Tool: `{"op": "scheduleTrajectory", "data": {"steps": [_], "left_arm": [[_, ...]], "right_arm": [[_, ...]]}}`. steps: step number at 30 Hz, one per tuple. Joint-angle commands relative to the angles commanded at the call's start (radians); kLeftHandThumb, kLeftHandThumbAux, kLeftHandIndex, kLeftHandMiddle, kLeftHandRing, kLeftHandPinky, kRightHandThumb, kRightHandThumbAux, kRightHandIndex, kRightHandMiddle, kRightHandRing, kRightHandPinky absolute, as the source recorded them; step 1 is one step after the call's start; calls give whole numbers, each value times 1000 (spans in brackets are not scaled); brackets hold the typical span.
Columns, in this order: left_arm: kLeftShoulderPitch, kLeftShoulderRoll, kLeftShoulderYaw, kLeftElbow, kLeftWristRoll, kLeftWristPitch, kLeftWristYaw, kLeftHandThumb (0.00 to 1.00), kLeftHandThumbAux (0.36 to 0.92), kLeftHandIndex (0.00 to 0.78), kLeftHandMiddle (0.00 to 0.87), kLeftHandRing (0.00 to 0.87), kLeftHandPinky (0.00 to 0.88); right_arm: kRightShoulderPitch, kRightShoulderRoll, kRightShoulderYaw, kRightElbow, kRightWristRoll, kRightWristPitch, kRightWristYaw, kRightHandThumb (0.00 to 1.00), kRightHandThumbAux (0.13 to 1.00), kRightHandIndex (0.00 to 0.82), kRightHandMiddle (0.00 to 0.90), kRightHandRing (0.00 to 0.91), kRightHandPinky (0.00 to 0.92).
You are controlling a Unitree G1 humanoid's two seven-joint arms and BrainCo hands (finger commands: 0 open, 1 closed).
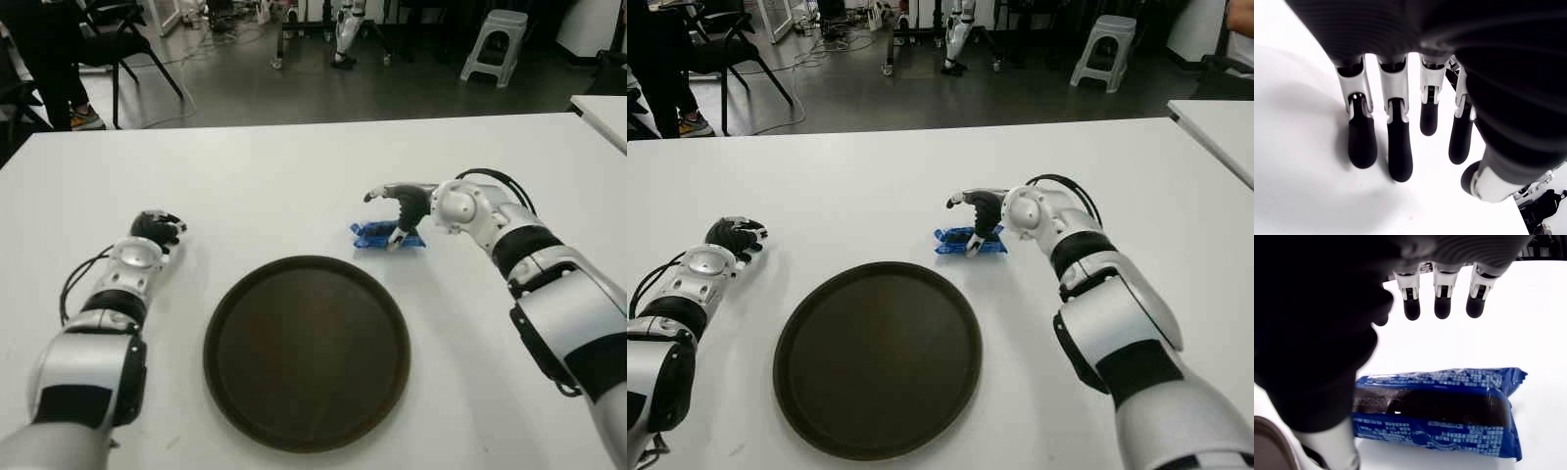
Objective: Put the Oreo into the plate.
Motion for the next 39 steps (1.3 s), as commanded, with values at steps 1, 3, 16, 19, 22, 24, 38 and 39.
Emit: {"op": "scheduleTrajectory", "data": {"steps": [1, 3, 16, 19, 22, 24, 38, 39], "left_arm": [[0, 0, 0, 0, 0, -1, 0, 668, 731, 396, 199, 214, 201], [1, 0, -1, 0, 1, -1, 2, 668, 732, 396, 199, 215, 205], [-4, 1, -6, 0, 5, 13, 2, 670, 732, 396, 174, 192, 180], [-4, 1, -2, 0, 1, 13, 1, 671, 732, 396, 179, 199, 186], [-4, 2, -2, 1, 2, 14, -1, 670, 732, 396, 180, 200, 179], [-4, 2, -3, 1, 3, 14, -2, 670, 733, 396, 177, 196, 172], [0, 4, -6, -2, 5, 3, -9, 669, 734, 396, 163, 174, 149], [0, 4, -7, -2, 6, 5, -9, 669, 734, 396, 163, 174, 148]], "right_arm": [[1, 0, 1, 1, -1, 3, -4, 0, 848, 22, 30, 22, 13], [1, 1, 5, 3, -6, 12, -16, 0, 849, 29, 37, 29, 20], [4, -12, 3, 8, -6, 28, -29, 0, 882, 57, 59, 60, 65], [1, -14, 11, 8, -15, 40, -28, 0, 881, 42, 49, 54, 58], [0, -15, 17, 8, -20, 46, -31, 0, 881, 34, 44, 48, 51], [-2, -17, 23, 7, -29, 47, -33, 0, 879, 31, 42, 45, 46], [-10, -25, 113, 4, -120, 66, -94, 0, 860, 48, 61, 63, 44], [-10, -25, 118, 4, -124, 69, -95, 0, 861, 50, 62, 65, 45]]}}
